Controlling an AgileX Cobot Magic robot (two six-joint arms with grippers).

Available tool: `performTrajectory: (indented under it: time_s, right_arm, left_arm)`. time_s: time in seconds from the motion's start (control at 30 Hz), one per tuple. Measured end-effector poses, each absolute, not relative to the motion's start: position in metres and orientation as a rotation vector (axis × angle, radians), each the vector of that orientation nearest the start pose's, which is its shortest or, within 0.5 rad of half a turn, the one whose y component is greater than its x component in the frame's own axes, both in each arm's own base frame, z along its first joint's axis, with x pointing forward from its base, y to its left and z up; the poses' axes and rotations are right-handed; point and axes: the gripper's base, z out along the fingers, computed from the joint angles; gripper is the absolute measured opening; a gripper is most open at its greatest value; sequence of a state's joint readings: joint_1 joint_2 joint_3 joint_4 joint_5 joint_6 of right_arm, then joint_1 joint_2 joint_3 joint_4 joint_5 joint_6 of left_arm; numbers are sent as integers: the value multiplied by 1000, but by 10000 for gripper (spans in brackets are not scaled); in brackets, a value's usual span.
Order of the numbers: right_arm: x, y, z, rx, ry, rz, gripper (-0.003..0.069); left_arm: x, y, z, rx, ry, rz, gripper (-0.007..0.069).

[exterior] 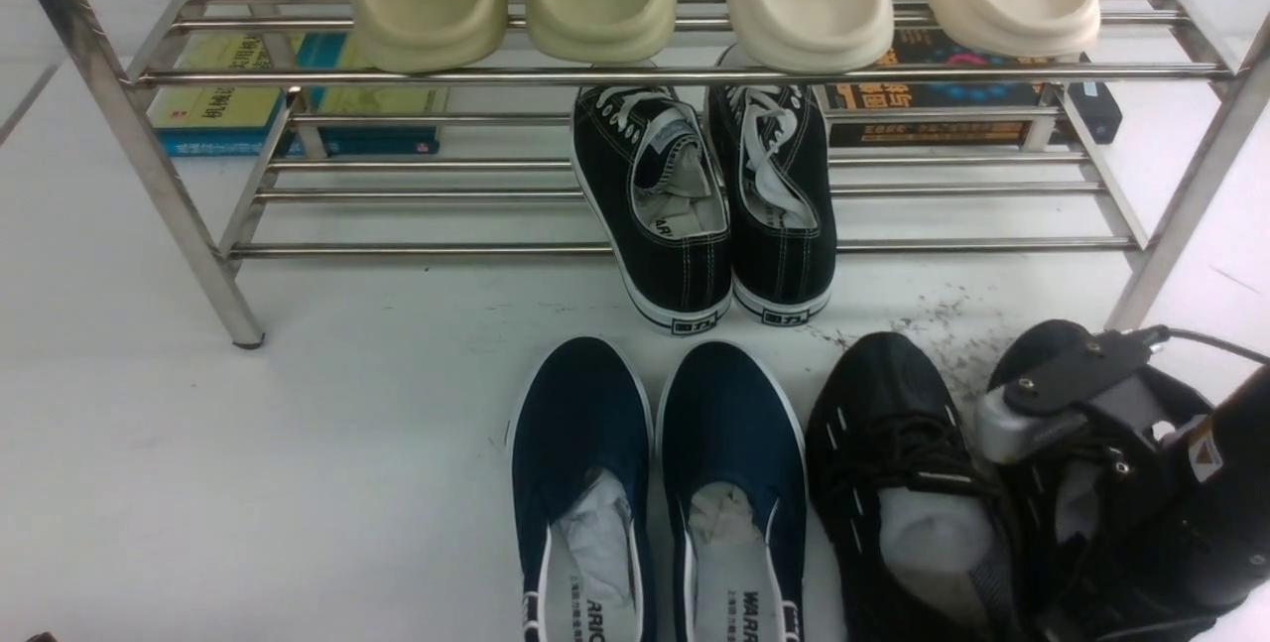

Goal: Take the shoes off the shelf with your hand on the white table.

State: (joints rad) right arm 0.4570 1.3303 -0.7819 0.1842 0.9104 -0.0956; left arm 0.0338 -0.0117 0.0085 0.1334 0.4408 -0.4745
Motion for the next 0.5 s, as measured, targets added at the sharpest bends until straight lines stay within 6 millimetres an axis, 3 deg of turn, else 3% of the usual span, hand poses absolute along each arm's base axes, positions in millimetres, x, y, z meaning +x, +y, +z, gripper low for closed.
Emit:
performTrajectory:
  time_s: [0.27,0.3,0.37,0.4,0.5]
  right_arm:
    - [174,102,286,-675,2732,334,375]
    - [165,97,300,-675,2684,345,375]
    - [159,95,308,-674,2653,352,376]
    - [144,88,322,-672,2596,364,377]
    - [123,77,337,-672,2525,376,375]
  left_arm:
    - [50,7,172,-407,1877,-161,242]
    - [50,7,172,-407,1877,-161,242]
    - [50,7,172,-407,1877,-161,242]
    - [50,7,172,-407,1877,-161,242]
    - [50,7,172,-407,1877,-161,242]
